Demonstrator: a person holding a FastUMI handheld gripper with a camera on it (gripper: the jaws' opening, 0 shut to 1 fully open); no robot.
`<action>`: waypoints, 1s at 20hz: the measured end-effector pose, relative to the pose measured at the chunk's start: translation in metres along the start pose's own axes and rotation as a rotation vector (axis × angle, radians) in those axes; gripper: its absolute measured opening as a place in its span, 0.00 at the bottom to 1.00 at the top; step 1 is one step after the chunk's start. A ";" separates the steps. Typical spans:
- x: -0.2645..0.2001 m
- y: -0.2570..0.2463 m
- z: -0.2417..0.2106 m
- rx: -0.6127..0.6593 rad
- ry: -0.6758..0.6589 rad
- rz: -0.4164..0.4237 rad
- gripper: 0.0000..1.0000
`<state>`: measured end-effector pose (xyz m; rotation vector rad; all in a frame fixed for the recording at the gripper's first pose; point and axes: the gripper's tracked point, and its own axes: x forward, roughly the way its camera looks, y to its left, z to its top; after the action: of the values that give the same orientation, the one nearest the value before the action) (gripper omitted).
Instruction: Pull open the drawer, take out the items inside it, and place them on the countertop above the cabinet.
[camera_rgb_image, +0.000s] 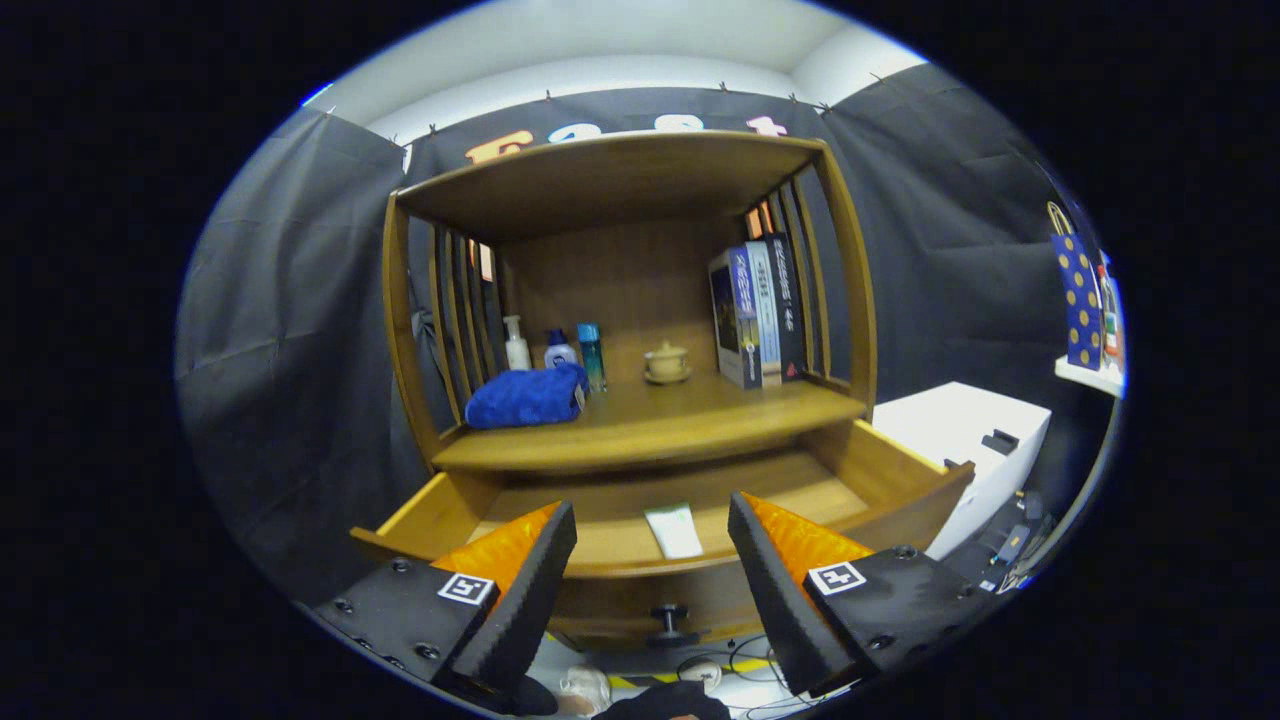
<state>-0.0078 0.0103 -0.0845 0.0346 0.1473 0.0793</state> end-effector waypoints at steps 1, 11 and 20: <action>0.008 0.002 0.007 0.004 0.004 0.005 0.98; 0.101 0.000 0.002 -0.038 0.272 0.009 0.99; 0.151 -0.014 -0.077 -0.108 0.622 -0.038 0.99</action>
<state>0.1306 0.0112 -0.1831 -0.1028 0.7651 0.0580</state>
